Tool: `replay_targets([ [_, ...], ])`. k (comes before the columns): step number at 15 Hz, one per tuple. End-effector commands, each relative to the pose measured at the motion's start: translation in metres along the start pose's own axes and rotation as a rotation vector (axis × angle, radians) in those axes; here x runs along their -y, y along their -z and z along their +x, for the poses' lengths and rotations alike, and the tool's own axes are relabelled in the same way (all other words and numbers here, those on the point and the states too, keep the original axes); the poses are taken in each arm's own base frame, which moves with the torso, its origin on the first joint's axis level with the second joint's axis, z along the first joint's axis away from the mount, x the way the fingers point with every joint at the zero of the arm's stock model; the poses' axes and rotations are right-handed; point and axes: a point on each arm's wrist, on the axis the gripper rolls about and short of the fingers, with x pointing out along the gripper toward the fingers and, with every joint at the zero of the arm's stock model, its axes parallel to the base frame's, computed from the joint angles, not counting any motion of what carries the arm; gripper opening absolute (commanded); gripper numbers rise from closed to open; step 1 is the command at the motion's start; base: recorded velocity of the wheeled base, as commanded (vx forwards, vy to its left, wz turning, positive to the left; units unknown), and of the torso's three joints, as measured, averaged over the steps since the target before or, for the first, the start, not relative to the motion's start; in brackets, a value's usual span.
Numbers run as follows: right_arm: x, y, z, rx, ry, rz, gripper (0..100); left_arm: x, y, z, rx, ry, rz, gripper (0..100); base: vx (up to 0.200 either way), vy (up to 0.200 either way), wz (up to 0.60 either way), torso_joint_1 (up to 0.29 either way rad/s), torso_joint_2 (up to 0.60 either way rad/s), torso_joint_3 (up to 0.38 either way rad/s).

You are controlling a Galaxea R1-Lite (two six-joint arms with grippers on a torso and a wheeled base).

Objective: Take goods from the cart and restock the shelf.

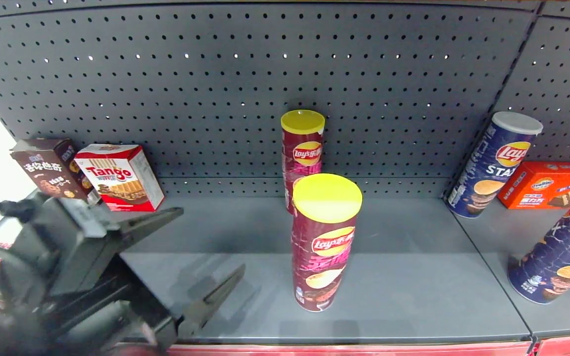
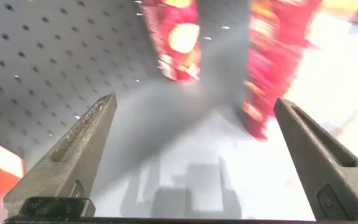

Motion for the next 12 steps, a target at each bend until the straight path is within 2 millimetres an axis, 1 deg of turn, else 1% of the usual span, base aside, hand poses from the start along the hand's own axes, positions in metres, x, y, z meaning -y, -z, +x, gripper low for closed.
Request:
replay_targets([
  [1, 0.000, 0.000, 0.000, -0.001, -0.001, 0.000, 100, 0.007, 0.019, -0.067, 0.079, 0.106, -0.014, 100, 0.000, 0.000, 0.00, 0.000, 0.00, 0.000],
  [2, 0.000, 0.000, 0.000, -0.001, -0.001, 0.000, 100, 0.002, 0.027, -0.081, 0.077, 0.084, -0.015, 100, 0.000, 0.000, 0.00, 0.000, 0.00, 0.000],
  [4, 0.000, 0.000, 0.000, -0.001, -0.001, 0.000, 100, -0.004, 0.052, -0.109, 0.061, 0.029, -0.003, 100, 0.000, 0.000, 0.00, 0.000, 0.00, 0.000],
  [5, 0.000, 0.000, 0.000, -0.001, -0.001, 0.000, 100, -0.005, 0.056, -0.116, 0.060, 0.050, -0.006, 100, 0.000, 0.000, 0.00, 0.000, 0.00, 0.000],
  [7, 0.000, 0.000, 0.000, -0.001, -0.001, 0.000, 100, -0.003, 0.072, -0.128, -0.039, 0.079, -0.005, 100, 0.000, 0.000, 0.00, 0.000, 0.00, 0.000],
  [8, 0.000, 0.000, 0.000, -0.001, -0.001, 0.000, 100, -0.003, 0.073, -0.130, -0.042, 0.080, -0.006, 100, 0.000, 0.000, 0.00, 0.000, 0.00, 0.000],
  [9, 0.000, 0.000, 0.000, -0.001, -0.001, 0.000, 100, -0.001, 0.086, -0.143, -0.100, 0.070, -0.008, 100, 0.000, 0.000, 0.00, 0.000, 0.00, 0.000],
  [12, 0.000, 0.000, 0.000, -0.001, -0.001, 0.000, 100, 0.005, 0.106, -0.164, -0.170, -0.048, -0.026, 100, 0.000, 0.000, 0.00, 0.000, 0.00, 0.000],
])
